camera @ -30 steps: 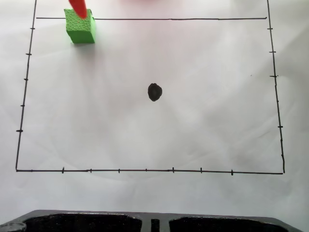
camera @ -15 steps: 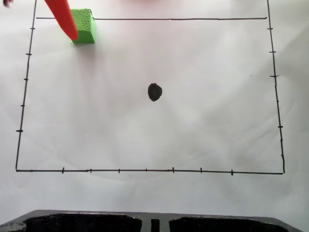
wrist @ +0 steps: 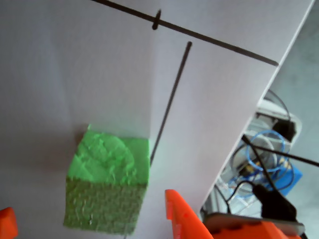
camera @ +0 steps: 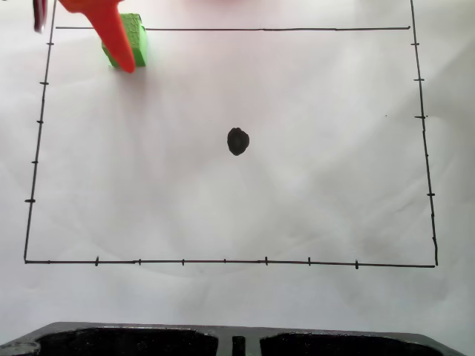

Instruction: Grasp the colored block, Place it on the black dot, and then return the arm to the default position.

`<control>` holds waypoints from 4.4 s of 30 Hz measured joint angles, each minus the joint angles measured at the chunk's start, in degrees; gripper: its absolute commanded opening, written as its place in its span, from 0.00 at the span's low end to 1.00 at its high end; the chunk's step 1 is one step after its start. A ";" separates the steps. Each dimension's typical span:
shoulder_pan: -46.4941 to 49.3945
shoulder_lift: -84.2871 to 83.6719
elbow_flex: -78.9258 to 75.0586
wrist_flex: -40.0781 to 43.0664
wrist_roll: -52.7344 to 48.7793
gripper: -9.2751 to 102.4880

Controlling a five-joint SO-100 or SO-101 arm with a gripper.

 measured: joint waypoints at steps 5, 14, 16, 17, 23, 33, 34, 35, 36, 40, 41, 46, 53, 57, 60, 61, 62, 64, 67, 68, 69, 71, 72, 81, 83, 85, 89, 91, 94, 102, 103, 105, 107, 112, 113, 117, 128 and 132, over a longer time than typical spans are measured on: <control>0.00 -0.44 0.88 -1.05 0.09 0.42; -0.70 -2.11 2.29 -4.04 0.79 0.37; -0.70 -2.29 2.81 -5.63 1.05 0.36; -0.70 -2.29 3.34 -5.98 1.05 0.35; -1.41 -2.81 3.69 -8.96 0.97 0.30; -2.99 -3.78 4.04 -12.04 5.54 0.18; -3.08 -3.78 4.04 -12.22 5.80 0.18; -3.34 -3.78 4.04 -12.30 6.15 0.17; -3.52 -3.78 4.04 -12.30 6.42 0.17; -4.48 -3.16 4.04 -11.78 8.79 0.17; -5.10 -2.55 4.04 -11.07 9.84 0.17; -8.61 -1.23 -0.44 -4.04 19.60 0.17; -20.39 -7.73 -16.79 4.31 38.76 0.17; -25.93 -13.10 -22.24 4.75 44.91 0.16; -29.79 -15.12 -23.64 3.78 48.43 0.16; -30.85 -15.47 -23.64 3.52 49.22 0.16; -31.99 -15.91 -23.64 3.16 50.19 0.16; -34.19 -16.44 -23.64 2.81 51.94 0.16; -37.71 -17.40 -23.64 2.02 54.14 0.16; -38.76 -17.67 -23.64 1.76 54.76 0.16; -39.73 -17.84 -23.64 1.41 55.20 0.16; -41.48 -18.54 -23.64 0.62 56.07 0.16; -42.19 -18.98 -23.64 0.26 56.43 0.16; -45.44 -23.20 -23.64 -3.43 57.66 0.16; -46.32 -24.43 -23.64 -4.22 57.66 0.16; -47.02 -25.49 -23.64 -4.92 57.66 0.16; -48.25 -26.63 -23.64 -6.24 58.27 0.16; -49.13 -27.51 -23.64 -6.77 58.97 0.17; -49.48 -28.83 -23.73 -7.21 59.33 0.18; -49.48 -29.88 -24.17 -7.56 60.21 0.27; -49.48 -29.88 -24.17 -7.47 60.21 0.28; -49.75 -30.15 -24.08 -7.47 60.29 0.33; -49.75 -30.15 -24.08 -7.03 60.12 0.39; -49.75 -28.39 -24.08 -2.46 58.80 0.55; -49.75 -26.98 -24.08 -1.14 58.36 0.58; -48.87 -18.81 -24.08 4.31 54.93 0.65; -39.20 11.87 -16.79 18.81 39.11 0.62; -33.84 25.05 -11.51 20.30 35.07 0.54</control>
